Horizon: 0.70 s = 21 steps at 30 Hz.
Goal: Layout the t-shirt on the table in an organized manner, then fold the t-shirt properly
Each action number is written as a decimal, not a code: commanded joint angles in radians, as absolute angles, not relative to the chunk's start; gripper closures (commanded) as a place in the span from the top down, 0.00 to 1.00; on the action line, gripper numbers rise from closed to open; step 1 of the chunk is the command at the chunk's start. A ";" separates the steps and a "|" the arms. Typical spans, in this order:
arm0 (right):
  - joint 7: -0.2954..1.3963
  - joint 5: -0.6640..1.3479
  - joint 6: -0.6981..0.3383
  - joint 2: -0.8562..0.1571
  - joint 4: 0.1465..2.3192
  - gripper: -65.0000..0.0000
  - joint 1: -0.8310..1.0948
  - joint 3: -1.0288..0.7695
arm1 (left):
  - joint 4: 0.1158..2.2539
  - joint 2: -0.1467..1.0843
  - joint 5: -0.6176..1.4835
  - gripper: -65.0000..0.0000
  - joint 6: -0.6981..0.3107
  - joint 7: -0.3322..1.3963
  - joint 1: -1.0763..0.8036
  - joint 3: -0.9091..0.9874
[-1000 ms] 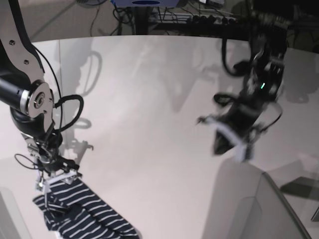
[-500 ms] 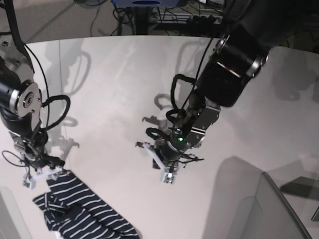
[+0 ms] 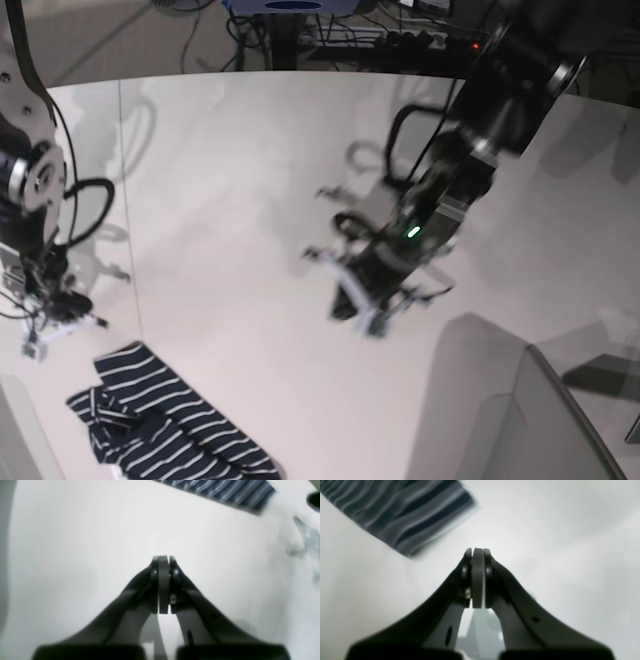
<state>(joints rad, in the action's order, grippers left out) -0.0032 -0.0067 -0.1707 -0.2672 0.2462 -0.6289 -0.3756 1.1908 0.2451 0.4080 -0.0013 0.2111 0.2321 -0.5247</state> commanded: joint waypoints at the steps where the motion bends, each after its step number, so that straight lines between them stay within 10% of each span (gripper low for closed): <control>1: 0.015 -0.004 -0.170 -0.278 0.328 0.01 -0.611 -0.377 | 1.273 0.265 0.406 0.00 0.010 0.199 0.216 -0.463; 11: 0.524 -0.004 -0.170 -0.154 1.504 0.01 -0.045 -0.383 | 1.762 0.348 0.140 0.00 0.010 0.286 -0.275 -0.191; 21: 0.642 -0.004 -0.163 -0.064 1.785 0.01 0.450 -0.389 | 1.871 0.246 0.077 0.00 0.010 0.271 -0.779 -0.054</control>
